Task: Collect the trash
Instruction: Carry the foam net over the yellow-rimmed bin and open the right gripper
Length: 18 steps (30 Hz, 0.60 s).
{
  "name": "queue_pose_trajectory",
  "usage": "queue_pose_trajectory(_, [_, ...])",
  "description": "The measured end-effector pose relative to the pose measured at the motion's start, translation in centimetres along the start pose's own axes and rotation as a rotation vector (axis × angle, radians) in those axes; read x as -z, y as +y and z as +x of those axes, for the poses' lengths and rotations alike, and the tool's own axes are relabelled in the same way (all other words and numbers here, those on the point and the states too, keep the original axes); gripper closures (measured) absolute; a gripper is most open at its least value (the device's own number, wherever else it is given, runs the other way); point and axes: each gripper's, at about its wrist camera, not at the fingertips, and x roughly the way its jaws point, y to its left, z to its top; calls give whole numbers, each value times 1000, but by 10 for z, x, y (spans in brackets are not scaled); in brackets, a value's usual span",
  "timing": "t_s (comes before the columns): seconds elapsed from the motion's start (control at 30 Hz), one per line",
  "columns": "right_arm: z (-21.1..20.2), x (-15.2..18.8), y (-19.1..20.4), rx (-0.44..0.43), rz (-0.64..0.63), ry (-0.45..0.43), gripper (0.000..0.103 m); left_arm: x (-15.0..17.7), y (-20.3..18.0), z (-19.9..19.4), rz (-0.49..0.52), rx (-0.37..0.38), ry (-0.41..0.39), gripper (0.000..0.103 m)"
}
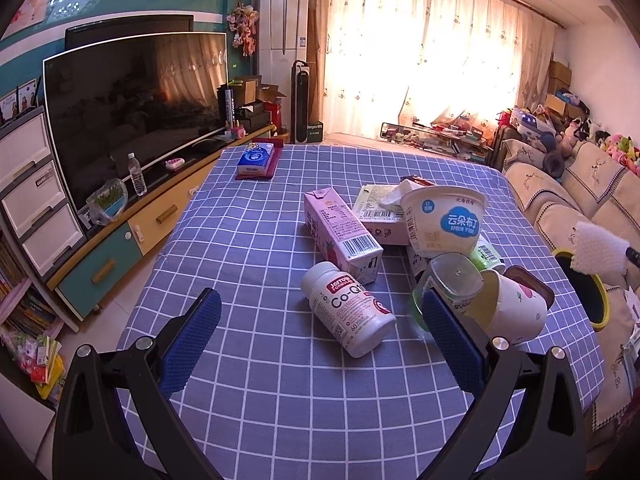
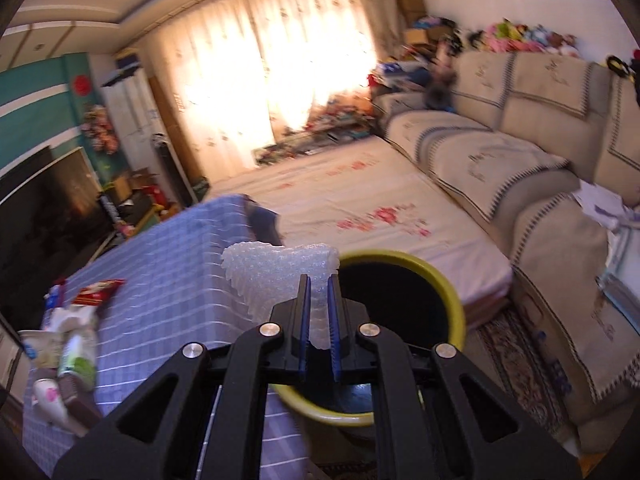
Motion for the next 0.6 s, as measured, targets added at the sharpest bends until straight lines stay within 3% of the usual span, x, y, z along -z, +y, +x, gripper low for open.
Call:
queue_pose_trajectory(0.17, [37, 16, -31, 72, 37, 57, 95, -5, -12, 11, 8, 12, 21, 4])
queue_pose_trajectory(0.37, [68, 18, -39, 129, 29, 112, 92, -12, -32, 22, 35, 26, 34, 4])
queue_pose_trajectory(0.4, [72, 17, -41, 130, 33, 114, 88, -14, -34, 23, 37, 28, 35, 4])
queue_pose_trajectory(0.47, [72, 18, -41, 133, 43, 108, 56, -16, -39, 26, 39, 33, 35, 4])
queue_pose_trajectory(0.6, [65, 17, -38, 135, 52, 82, 51, -20, -45, 34, 36, 34, 52, 4])
